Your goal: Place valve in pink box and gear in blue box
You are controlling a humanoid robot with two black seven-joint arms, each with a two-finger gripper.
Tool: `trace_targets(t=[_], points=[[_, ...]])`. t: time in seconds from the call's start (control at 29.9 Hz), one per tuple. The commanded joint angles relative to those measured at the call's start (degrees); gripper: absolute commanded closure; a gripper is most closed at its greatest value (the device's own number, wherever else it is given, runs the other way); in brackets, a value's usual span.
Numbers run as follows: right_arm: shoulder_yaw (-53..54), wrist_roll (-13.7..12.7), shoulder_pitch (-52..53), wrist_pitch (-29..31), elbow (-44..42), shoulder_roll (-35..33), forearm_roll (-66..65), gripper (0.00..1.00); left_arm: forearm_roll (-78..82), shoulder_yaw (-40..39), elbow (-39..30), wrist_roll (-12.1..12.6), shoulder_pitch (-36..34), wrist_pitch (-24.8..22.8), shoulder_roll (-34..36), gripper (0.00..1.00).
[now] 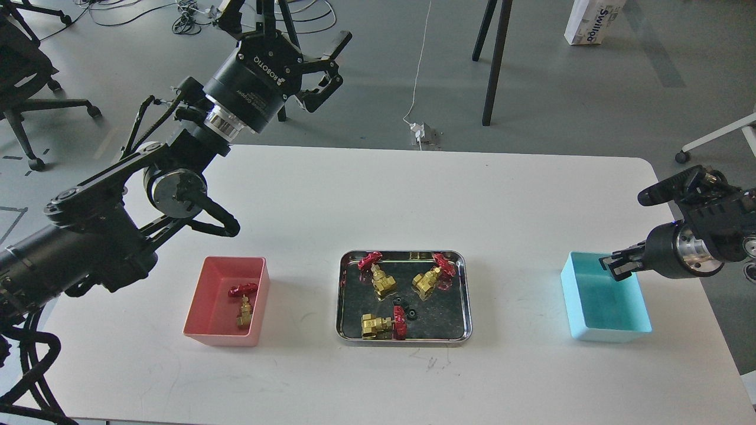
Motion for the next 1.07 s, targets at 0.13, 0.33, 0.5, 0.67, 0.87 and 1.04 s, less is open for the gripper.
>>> trace_targets(t=[0.13,0.33,0.5,0.67,0.87,1.04], points=[[1.6,-0.4,-0.7,0.1,-0.1,-0.1,0.6,0.39,0.0,0.3,0.3,0.0,0.5,0.0,0.3,0.01],[14.1,-0.1,-1.8,-8.8,-3.8,0.9,7.3,0.25,0.0,0.2,4.1,0.0,0.5,-0.2,0.6,0.01],[28.4,1.2,-3.5,-17.1,-18.9,11.5,45.1,0.17,0.6,-0.3,12.7,0.0,-0.9,-3.2,0.1,0.00],[41.6,13.0,-5.3,-10.8,-31.9,21.3,72.2,0.04,-0.2,-1.4,26.0,0.0,-4.9,-3.2,-0.9,0.01],[54.1,18.0,-13.8,4.9,-34.0,27.1,87.0,0.04,-1.0,-10.2,33.8,0.0,-4.3,-3.2,-6.0,0.00],[64.1,18.1,-17.7,4.9,-34.1,31.1,87.5,0.03,-1.1,-12.9,33.5,0.0,-1.9,-3.2,-7.6,0.00]])
